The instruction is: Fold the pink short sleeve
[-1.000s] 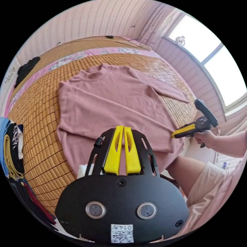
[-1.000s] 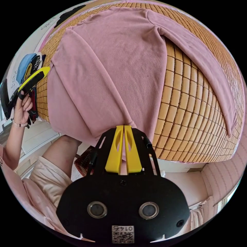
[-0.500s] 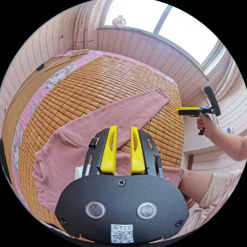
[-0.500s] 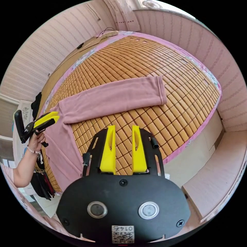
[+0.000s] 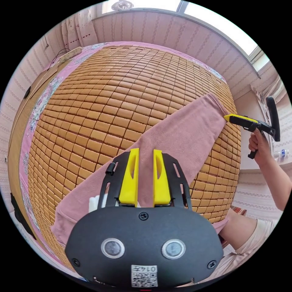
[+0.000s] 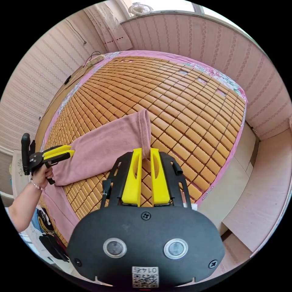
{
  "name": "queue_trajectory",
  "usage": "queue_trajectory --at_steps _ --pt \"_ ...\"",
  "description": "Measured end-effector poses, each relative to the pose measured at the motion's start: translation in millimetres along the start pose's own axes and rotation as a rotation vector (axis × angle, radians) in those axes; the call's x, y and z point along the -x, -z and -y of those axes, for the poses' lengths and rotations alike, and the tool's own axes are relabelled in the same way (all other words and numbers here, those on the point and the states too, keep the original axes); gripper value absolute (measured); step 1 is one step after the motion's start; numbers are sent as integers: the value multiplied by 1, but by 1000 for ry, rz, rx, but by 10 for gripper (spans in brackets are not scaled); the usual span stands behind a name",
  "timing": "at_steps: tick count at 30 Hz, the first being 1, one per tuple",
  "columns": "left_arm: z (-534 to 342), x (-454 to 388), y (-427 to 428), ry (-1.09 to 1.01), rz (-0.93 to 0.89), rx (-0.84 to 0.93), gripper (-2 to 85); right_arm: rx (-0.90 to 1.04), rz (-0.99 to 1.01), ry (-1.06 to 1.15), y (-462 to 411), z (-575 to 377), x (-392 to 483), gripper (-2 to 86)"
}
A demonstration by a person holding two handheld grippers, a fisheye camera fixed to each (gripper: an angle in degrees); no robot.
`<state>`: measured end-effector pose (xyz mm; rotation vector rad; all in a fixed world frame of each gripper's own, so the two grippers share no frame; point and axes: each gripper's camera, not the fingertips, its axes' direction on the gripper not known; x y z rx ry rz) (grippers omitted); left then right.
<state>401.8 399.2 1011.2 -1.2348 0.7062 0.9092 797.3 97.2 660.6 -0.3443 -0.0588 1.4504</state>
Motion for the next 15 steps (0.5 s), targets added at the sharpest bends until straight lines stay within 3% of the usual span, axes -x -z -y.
queue_trajectory --at_steps 4,10,12,15 --pt "-13 10 23 -18 -11 -64 6 -107 301 54 38 -20 -6 18" --pt "-95 49 124 134 -32 -370 2 -315 930 457 136 -46 59 8" --pt "-133 63 154 216 -37 -434 6 -270 1099 600 153 -54 92 7" --pt "-208 82 180 362 -84 -437 15 4 1288 825 151 -82 161 6"
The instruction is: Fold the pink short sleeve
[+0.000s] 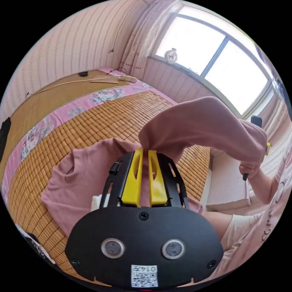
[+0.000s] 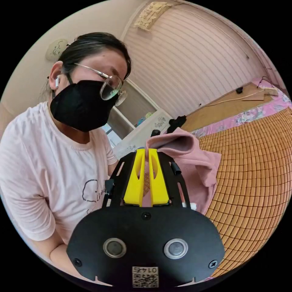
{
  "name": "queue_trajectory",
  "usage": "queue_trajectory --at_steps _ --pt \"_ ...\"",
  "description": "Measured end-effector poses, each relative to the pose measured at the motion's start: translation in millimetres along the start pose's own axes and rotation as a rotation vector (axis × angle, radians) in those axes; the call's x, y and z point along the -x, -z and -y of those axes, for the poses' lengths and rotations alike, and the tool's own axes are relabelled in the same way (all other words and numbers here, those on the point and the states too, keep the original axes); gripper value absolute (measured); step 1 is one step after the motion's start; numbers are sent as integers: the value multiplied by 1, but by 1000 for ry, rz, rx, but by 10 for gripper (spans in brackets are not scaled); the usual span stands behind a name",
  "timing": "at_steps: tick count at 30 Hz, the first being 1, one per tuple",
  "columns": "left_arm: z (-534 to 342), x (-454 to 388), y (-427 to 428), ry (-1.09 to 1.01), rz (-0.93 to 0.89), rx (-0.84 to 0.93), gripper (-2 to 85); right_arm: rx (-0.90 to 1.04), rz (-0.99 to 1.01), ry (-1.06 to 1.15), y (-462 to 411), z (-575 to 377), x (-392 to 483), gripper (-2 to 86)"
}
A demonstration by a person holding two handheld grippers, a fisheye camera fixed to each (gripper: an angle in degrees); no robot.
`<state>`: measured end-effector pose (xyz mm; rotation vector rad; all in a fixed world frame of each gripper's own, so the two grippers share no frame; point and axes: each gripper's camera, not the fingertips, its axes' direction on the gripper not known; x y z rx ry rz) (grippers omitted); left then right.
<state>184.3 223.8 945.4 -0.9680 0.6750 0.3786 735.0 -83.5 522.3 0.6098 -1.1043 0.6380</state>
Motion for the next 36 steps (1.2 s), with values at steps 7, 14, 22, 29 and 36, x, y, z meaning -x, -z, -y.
queue_trajectory --at_steps 7,14,22,29,36 --pt "-175 80 61 484 145 333 43 825 96 -155 -221 -106 25 18" --pt "-231 84 103 685 32 330 56 987 -84 -154 -275 -130 27 36" --pt "-188 14 64 342 44 445 92 838 -326 -249 -296 -96 3 19" --pt "-204 9 66 371 194 516 21 931 -484 -93 -361 -66 -16 13" --pt "-268 66 148 708 246 523 29 1016 -504 -51 -381 -56 -32 44"
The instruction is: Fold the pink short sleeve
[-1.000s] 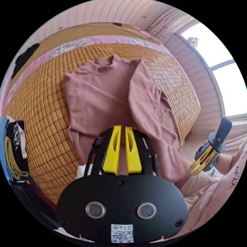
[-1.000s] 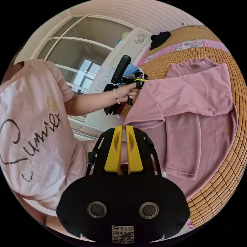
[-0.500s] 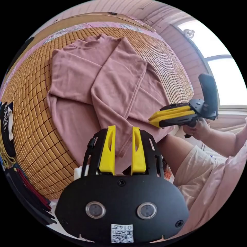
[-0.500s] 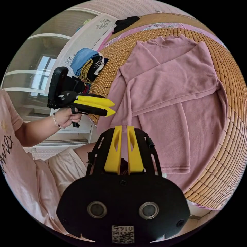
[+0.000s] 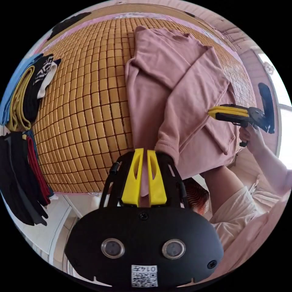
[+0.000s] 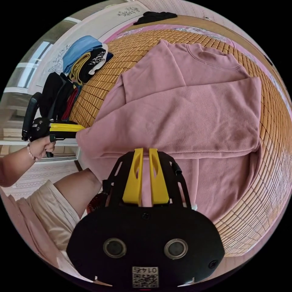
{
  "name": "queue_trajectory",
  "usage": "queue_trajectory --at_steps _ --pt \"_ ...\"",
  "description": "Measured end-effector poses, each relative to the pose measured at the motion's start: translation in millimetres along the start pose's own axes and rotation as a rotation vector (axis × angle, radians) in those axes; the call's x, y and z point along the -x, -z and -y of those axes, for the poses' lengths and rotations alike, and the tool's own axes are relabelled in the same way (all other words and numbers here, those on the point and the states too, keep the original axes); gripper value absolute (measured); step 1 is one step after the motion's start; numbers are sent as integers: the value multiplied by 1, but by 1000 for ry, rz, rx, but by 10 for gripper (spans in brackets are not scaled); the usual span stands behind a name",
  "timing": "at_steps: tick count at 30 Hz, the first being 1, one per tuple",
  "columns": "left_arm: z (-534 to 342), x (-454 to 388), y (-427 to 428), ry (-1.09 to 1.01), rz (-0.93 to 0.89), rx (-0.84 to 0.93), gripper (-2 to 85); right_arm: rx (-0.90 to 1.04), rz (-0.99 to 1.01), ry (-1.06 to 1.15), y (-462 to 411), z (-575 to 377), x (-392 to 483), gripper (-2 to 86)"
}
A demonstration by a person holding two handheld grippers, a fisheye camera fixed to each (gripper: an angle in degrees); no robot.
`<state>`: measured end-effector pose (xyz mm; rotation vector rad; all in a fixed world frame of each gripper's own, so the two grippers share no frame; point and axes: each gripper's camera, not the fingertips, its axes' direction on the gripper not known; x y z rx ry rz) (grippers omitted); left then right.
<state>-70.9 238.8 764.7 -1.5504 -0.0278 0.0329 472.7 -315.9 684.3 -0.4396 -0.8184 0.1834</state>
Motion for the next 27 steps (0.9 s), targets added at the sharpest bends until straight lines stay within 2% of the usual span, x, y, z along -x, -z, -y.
queue_trajectory --at_steps 3,6,8,11,14,17,22,23,25,27 --pt "-13 43 19 67 -137 -50 46 -67 43 8 30 7 -19 72" --pt "3 65 47 55 -156 -169 49 -167 -49 -65 70 25 -63 104" --pt "38 72 65 -4 -148 -274 59 -274 -151 -180 100 47 -108 140" --pt "94 80 79 -47 -231 -373 76 -294 -212 -276 120 86 -157 163" --pt "145 85 87 -49 -261 -422 92 -293 -195 -309 124 121 -191 140" --pt "179 85 92 -61 -280 -432 106 -120 -114 -395 108 146 -231 61" --pt "204 85 90 -97 -225 -363 115 -272 165 -563 138 130 -296 28" --pt "205 87 88 -93 -223 -341 117 -280 187 -604 138 124 -310 21" --pt "203 91 86 -86 -220 -327 118 -274 96 -638 142 116 -320 17" --pt "198 95 86 -72 -227 -327 119 -335 120 -578 151 110 -319 25"
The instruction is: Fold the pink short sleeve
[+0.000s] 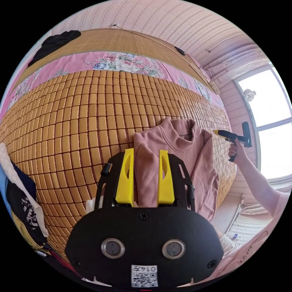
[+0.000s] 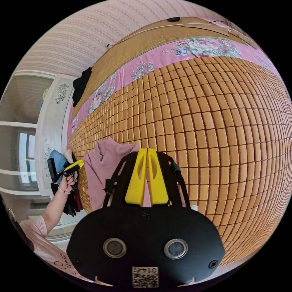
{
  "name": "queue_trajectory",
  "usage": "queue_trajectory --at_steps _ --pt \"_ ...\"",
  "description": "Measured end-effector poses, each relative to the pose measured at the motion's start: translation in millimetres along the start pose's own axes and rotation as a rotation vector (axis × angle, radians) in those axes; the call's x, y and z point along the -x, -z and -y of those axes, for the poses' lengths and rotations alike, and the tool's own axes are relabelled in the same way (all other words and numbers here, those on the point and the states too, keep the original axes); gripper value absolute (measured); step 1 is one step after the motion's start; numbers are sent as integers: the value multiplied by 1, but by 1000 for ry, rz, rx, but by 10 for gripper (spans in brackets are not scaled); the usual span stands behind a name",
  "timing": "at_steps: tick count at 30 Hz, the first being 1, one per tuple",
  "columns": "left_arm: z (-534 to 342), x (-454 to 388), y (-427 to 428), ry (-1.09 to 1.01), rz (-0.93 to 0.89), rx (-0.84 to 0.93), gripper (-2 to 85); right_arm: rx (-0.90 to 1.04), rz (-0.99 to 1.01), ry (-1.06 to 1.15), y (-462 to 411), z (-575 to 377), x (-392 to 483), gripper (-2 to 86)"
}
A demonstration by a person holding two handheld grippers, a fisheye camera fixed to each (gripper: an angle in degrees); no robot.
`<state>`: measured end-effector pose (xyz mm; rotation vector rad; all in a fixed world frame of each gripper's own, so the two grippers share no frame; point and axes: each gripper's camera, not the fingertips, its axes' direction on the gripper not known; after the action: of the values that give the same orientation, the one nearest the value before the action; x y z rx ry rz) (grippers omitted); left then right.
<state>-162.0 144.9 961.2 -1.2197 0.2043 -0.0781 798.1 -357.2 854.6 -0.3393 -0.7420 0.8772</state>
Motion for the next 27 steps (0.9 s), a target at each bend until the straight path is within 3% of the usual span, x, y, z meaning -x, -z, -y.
queue_trajectory --at_steps 4,8,11,15,19,23,27 --pt "-11 8 3 21 -35 -10 123 28 69 185 -2 -10 16 118" --pt "-13 14 -12 23 12 68 72 251 -169 263 -49 -4 24 59" --pt "-15 28 -10 52 -5 73 33 143 -145 154 -31 5 0 41" --pt "-18 37 4 69 -14 31 19 70 82 -26 -9 5 -39 35" --pt "-26 16 48 -68 -50 -105 17 4 43 209 31 -7 -11 31" --pt "-67 -1 104 -199 -128 -245 21 -128 155 414 96 -54 11 29" --pt "-139 2 132 -249 -254 -249 29 -127 177 515 133 -127 6 34"
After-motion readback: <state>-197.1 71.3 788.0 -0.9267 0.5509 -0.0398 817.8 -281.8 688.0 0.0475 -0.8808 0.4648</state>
